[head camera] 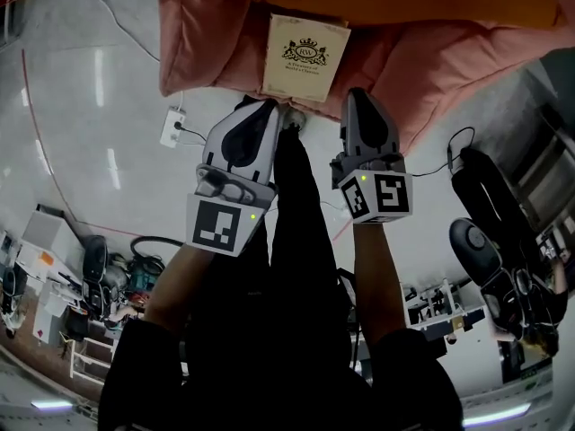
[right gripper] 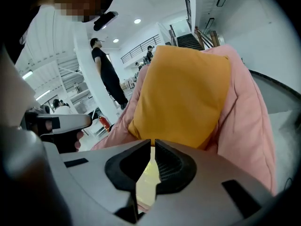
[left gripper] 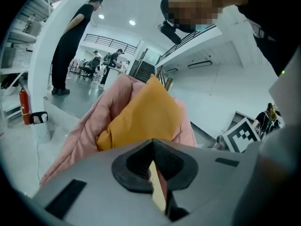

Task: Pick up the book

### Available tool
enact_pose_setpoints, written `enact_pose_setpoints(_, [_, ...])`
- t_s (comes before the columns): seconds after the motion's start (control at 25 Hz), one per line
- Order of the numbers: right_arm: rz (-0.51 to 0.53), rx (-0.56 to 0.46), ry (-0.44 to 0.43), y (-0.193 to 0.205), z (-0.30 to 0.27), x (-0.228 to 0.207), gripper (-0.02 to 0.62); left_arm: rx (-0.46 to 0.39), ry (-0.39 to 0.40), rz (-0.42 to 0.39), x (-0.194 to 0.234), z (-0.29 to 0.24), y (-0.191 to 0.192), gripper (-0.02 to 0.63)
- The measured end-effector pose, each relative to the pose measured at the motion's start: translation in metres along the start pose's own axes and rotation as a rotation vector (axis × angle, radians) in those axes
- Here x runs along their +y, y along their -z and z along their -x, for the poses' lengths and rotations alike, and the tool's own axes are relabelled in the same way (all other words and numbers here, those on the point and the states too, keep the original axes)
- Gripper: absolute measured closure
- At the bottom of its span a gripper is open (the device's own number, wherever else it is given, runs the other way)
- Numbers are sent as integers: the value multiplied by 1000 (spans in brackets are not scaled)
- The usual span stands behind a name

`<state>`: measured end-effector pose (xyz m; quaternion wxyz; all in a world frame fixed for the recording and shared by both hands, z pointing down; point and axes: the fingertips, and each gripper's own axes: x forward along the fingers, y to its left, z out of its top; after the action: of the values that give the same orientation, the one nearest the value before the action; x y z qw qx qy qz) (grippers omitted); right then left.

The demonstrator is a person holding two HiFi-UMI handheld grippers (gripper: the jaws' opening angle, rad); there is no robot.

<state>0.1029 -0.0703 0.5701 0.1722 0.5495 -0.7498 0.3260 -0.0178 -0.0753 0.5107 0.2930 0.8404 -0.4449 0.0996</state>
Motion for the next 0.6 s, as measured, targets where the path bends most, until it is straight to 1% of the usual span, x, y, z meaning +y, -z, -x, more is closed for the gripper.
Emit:
enact_pose_setpoints(0.2, [-34,56,16,28,-22,-19,554,22,23,0,1,-11,15,598])
enact_pose_setpoints(0.28, [-49,83,8,38,-29,-23,524,35,24,5,3,-14,20,598])
enact_pose_setpoints(0.44, [-57,120,-13,55,-48,-32,493,44,26,16,10,-25,29,598])
enact_pose_setpoints(0.6, [-62,170,-31,74,-62,-43,428,58,30,30,15,-34,37,598])
